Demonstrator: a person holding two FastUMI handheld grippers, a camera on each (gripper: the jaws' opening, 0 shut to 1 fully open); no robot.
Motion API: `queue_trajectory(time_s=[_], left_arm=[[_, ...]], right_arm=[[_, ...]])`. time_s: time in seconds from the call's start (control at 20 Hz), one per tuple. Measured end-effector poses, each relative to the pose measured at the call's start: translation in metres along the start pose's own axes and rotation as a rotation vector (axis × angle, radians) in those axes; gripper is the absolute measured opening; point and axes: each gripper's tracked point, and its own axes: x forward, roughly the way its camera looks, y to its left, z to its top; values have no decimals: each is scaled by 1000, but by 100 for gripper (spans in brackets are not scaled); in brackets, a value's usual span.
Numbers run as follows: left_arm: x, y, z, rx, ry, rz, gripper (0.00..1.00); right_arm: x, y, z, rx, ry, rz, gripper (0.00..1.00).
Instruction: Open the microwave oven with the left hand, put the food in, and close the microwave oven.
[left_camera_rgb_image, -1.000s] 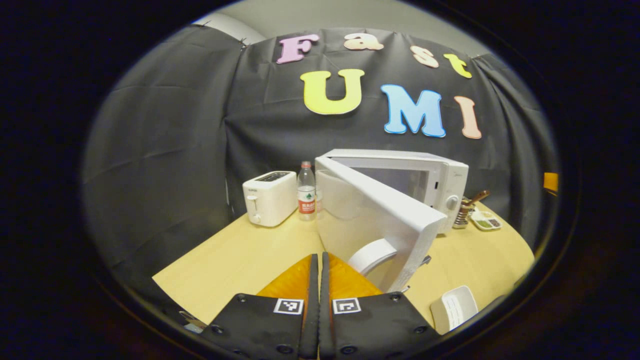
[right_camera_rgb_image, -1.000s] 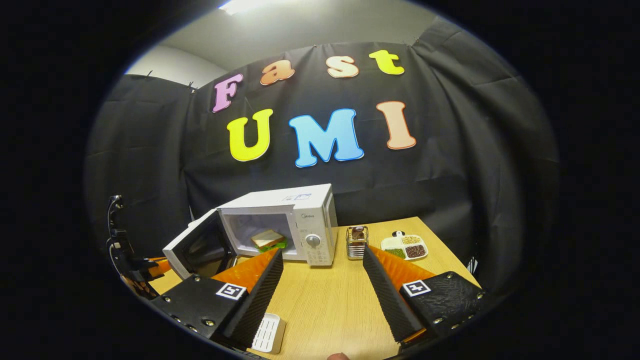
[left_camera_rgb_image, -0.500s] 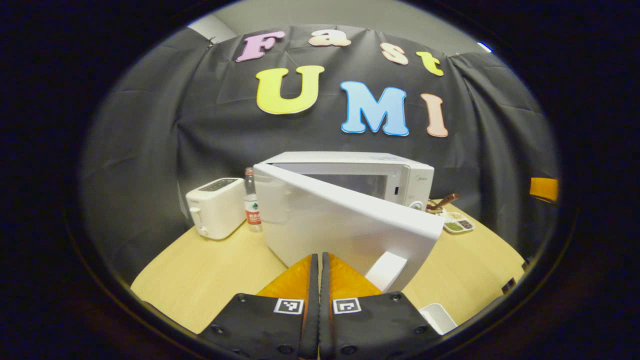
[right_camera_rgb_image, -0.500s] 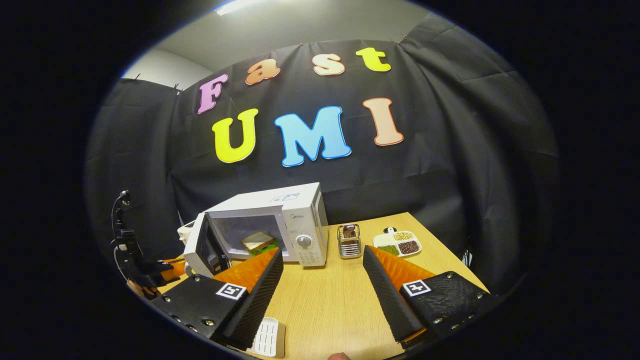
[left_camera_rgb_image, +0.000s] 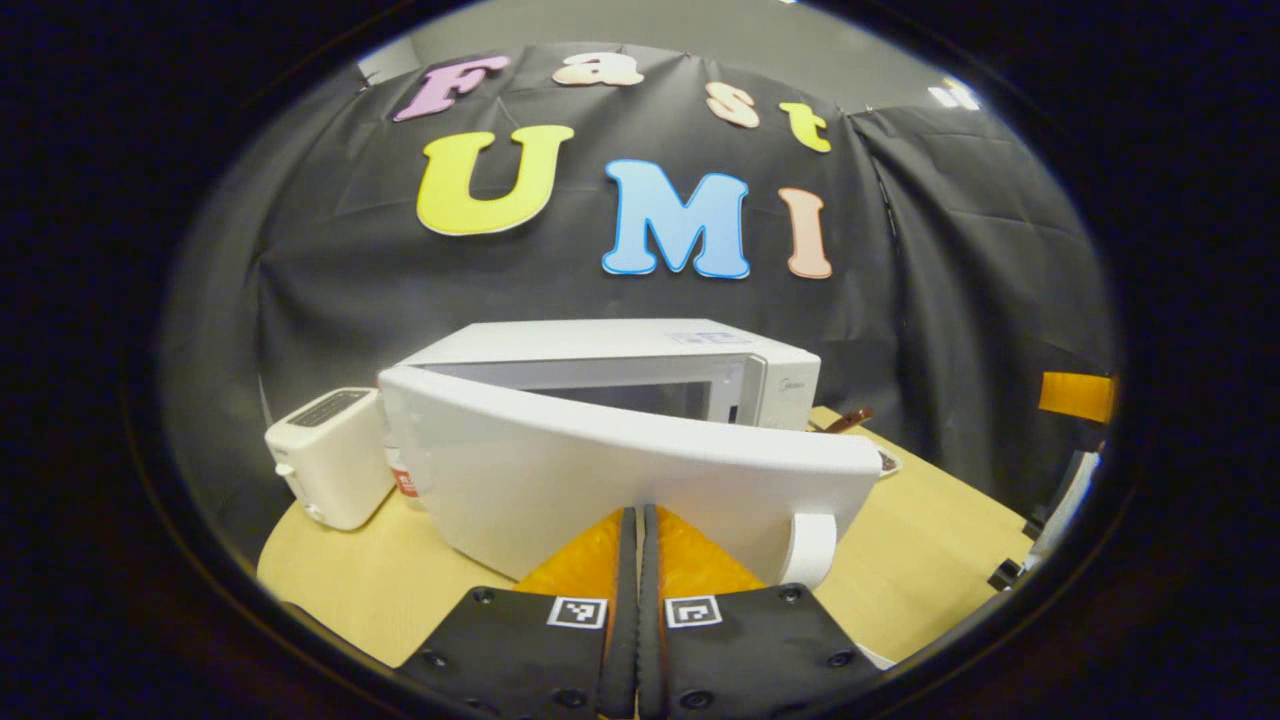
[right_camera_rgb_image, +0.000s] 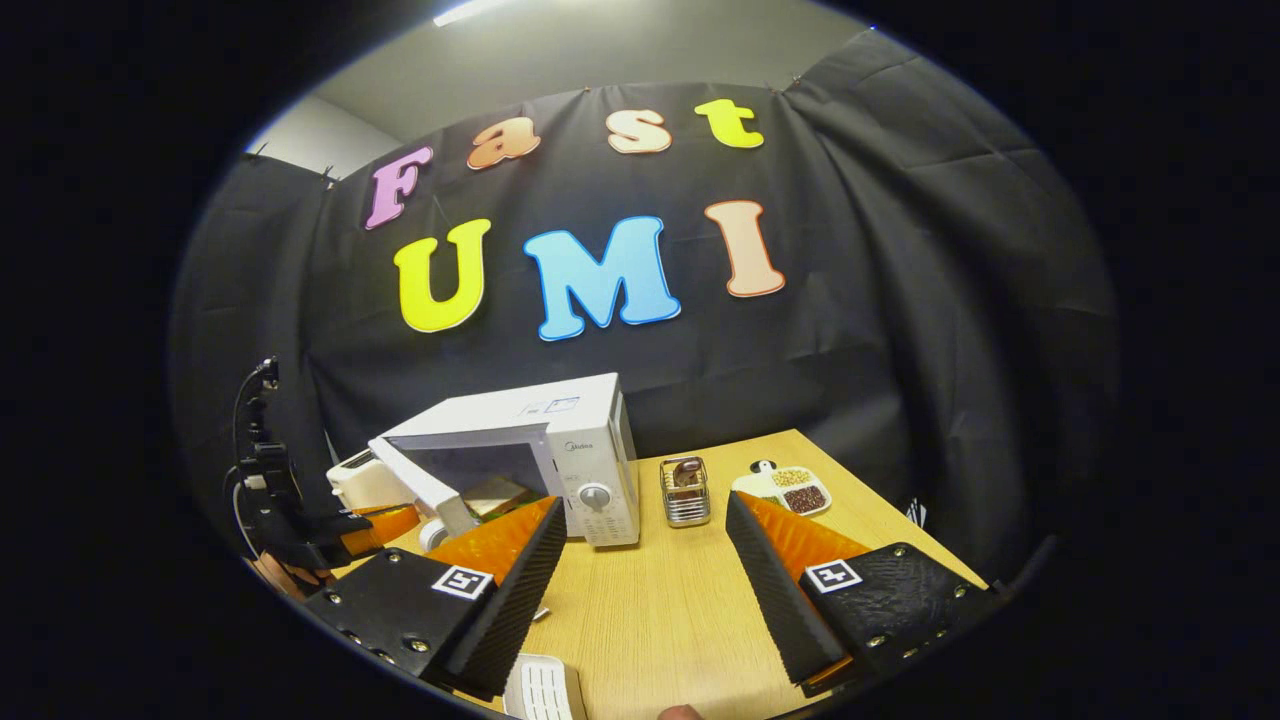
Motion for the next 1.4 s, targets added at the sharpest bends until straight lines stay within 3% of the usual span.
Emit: queue_trajectory(time_s=[0.05,0.25,0.55,0.65,0.8,1.15,1.2,1.25,1.35,1.4], left_arm=[[10,-5,2,6,2,-20,11],[45,-10,3,27,9,-62,7],[92,0,7,35,21,-55,4],[100,3,9,36,17,-52,7],[112,5,13,34,14,-47,5],[124,4,13,-20,9,-48,7],[125,5,13,-18,5,-45,11],[130,8,15,-6,-1,-26,7],[132,-3,13,-25,27,-49,12],[133,-2,13,-1,32,-40,7]], right_arm=[[0,-2,0,5,2,-19,98],[0,-7,0,7,5,-71,98],[-3,-22,-5,5,21,-150,98],[-5,-25,-8,-1,30,-170,98],[-5,-25,-11,-7,35,-182,98],[-5,-24,-11,-16,40,-185,98],[-6,-24,-9,-18,36,-184,98],[-6,-23,-8,-18,36,-181,98],[-8,-20,-9,-20,40,-173,98],[-9,-19,-9,-20,38,-170,98]])
